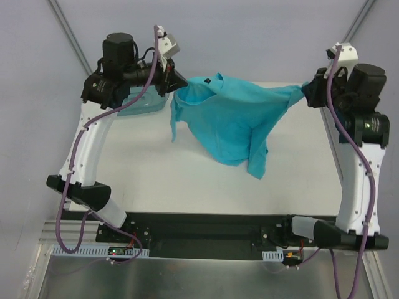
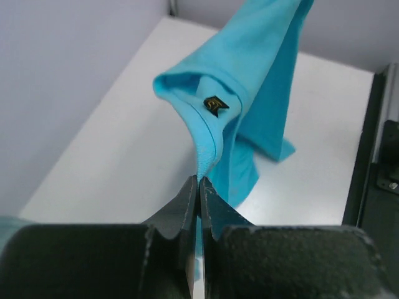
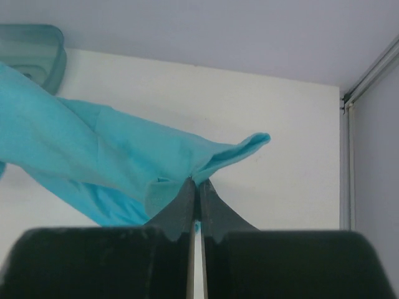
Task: Roll the t-shirts
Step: Flatten out the T-shirt at the center of the board.
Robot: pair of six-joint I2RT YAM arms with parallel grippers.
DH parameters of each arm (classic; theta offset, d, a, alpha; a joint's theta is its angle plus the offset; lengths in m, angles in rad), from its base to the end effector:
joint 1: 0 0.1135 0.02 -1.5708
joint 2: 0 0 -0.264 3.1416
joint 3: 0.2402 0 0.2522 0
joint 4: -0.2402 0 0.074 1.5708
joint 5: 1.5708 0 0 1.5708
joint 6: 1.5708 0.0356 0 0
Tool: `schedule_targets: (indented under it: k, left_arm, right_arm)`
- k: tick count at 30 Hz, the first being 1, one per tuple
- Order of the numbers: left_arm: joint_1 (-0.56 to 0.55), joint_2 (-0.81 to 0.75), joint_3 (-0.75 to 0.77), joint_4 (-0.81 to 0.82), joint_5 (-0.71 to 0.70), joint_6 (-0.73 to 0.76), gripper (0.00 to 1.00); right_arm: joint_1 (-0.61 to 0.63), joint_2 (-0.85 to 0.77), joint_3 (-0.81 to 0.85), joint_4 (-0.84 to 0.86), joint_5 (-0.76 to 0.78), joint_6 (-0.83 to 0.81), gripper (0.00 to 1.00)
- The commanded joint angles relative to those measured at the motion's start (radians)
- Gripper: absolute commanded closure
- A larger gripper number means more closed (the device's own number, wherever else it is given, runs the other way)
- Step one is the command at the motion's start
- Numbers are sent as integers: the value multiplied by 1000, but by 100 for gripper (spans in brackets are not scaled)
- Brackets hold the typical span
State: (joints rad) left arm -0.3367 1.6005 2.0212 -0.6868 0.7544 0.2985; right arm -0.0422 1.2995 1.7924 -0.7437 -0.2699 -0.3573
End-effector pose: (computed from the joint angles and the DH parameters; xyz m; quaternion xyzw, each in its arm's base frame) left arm 0.2971 -0.1298 0.5059 0.4431 0.6320 -0.3034 0.5587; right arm 0.2418 -0.0007 0.5097 -0.2043 0.7602 -0.0164 0.6166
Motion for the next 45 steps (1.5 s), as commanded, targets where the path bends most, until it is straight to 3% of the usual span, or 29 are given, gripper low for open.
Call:
schedule_targets:
  k: [1, 6, 9, 13, 17, 19, 20, 21, 23, 28, 31, 33, 34, 35, 40, 45]
  left_arm:
    - [-68, 77, 199, -48, 137, -94, 100]
    - [-186, 215, 342, -46, 170, -98, 100]
    - [-243, 344, 411, -48, 183, -119, 100]
    - [-301, 525, 490, -36, 189, -173, 100]
    - [-295, 587, 478, -11, 103, -251, 59]
    - [-274, 549, 421, -11, 68, -246, 52]
    - [-256, 527, 394, -11, 51, -248, 49]
    - [-216, 501, 361, -13, 46, -260, 45]
    - [-162, 411, 231, -14, 49, -278, 41]
    - [34, 160, -164, -14, 59, -295, 34]
    - [128, 24, -379, -16, 7, -289, 32]
    - [159, -72, -522, -16, -45, -297, 22]
    - [188, -108, -564, -14, -67, -295, 14]
    - [202, -140, -603, -11, -78, -297, 14]
    - [344, -348, -800, -8, -92, -326, 17]
    - [534, -515, -918, -11, -86, -341, 18]
  right_arm:
    - [-18, -199, -57, -14, 52, 90, 99]
    - [-53, -354, -217, -120, 198, 187, 99]
    - [-146, -390, -341, -152, 256, 184, 99]
    - [-409, -344, -428, -207, 192, 155, 99]
    - [-492, -214, -472, -252, 195, 54, 99]
    - [-501, -154, -453, -247, 122, 9, 78]
    - [-502, -145, -440, -229, 48, -3, 60]
    - [-498, -141, -420, -209, 11, -11, 54]
    - [-408, -150, -407, -148, -28, -43, 46]
    - [65, -141, -406, -105, -112, -374, 44]
    - [290, -39, -374, -127, -155, -524, 43]
    - [403, 96, -317, -155, -170, -613, 43]
    - [435, 140, -301, -151, -163, -632, 43]
    - [486, 188, -283, -143, -161, -655, 43]
    - [629, 516, -41, -219, -114, -850, 43]
    - [717, 750, 165, -313, -86, -913, 43]
